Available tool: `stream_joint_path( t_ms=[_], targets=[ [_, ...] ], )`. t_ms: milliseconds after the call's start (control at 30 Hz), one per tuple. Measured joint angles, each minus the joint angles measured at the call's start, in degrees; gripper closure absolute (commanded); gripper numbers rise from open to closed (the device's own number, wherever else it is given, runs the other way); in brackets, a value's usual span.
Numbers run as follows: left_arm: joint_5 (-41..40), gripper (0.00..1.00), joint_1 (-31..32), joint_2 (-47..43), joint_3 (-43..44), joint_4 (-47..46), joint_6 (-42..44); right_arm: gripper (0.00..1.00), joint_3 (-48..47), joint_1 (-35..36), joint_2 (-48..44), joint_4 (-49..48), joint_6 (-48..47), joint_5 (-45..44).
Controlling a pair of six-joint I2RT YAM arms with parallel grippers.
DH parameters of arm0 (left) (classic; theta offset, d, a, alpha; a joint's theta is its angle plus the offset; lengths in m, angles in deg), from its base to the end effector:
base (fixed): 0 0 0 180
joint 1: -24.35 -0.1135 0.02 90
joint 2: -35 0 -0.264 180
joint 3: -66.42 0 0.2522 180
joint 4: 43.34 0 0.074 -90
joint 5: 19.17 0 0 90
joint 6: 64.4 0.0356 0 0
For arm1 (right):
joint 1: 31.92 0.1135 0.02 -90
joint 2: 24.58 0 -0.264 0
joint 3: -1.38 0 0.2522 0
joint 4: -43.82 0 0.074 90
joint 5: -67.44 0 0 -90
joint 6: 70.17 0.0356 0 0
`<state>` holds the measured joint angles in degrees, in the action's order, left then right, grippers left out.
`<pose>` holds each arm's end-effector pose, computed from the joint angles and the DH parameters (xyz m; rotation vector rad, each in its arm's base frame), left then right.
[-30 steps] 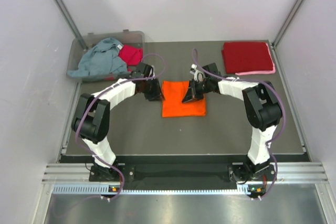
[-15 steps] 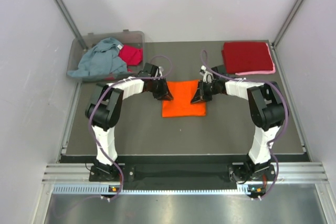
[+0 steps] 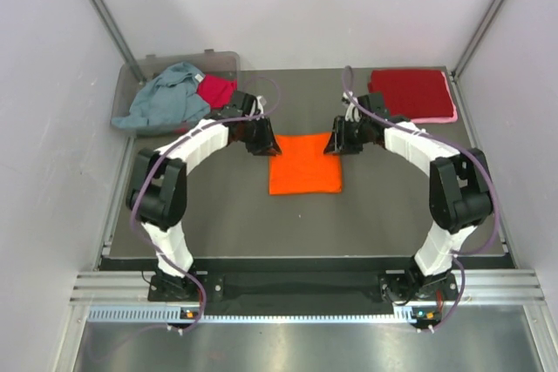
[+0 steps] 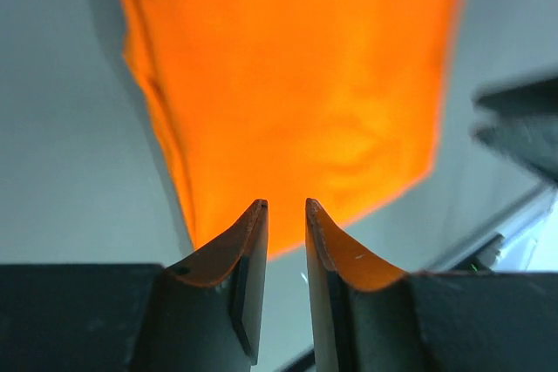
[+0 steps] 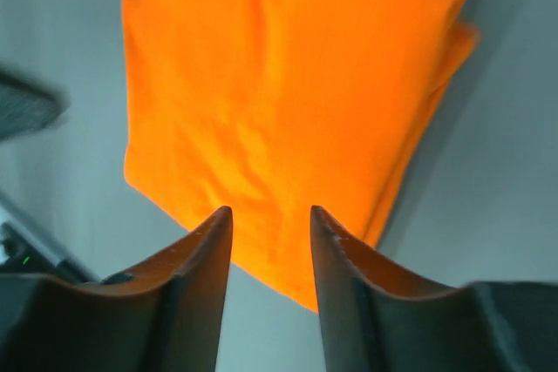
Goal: Fold and stack the t-shirts
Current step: Neatly place the folded tshirt to the corner
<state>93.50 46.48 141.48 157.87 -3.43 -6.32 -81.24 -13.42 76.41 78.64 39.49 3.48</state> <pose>0.3652 -0.1633 0.2138 -0.0588 2.6496 -0.8519 0.3489 0.1332 0.2083 -0.1708 2.5575 0.8365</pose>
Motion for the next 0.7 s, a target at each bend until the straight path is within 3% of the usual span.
stream_joint_path(
  t_ms=[167, 333, 700],
  targets=[
    [0.5, 0.7, -0.02, -12.7, -2.08, 2.03, 1.92, 0.62, -5.38, -0.87, -0.26, 2.64, -2.1, -5.79],
    [0.28, 0.69, -0.02, -24.7, -9.38, 2.19, 3.52, 0.49, -10.14, -2.32, 5.09, 4.15, -3.48, -6.75],
    [-2.38, 0.69, -0.02, -26.45, -18.08, 4.37, 8.35, 0.37, -12.28, -3.21, 12.11, 5.01, -6.03, -7.41]
  ],
)
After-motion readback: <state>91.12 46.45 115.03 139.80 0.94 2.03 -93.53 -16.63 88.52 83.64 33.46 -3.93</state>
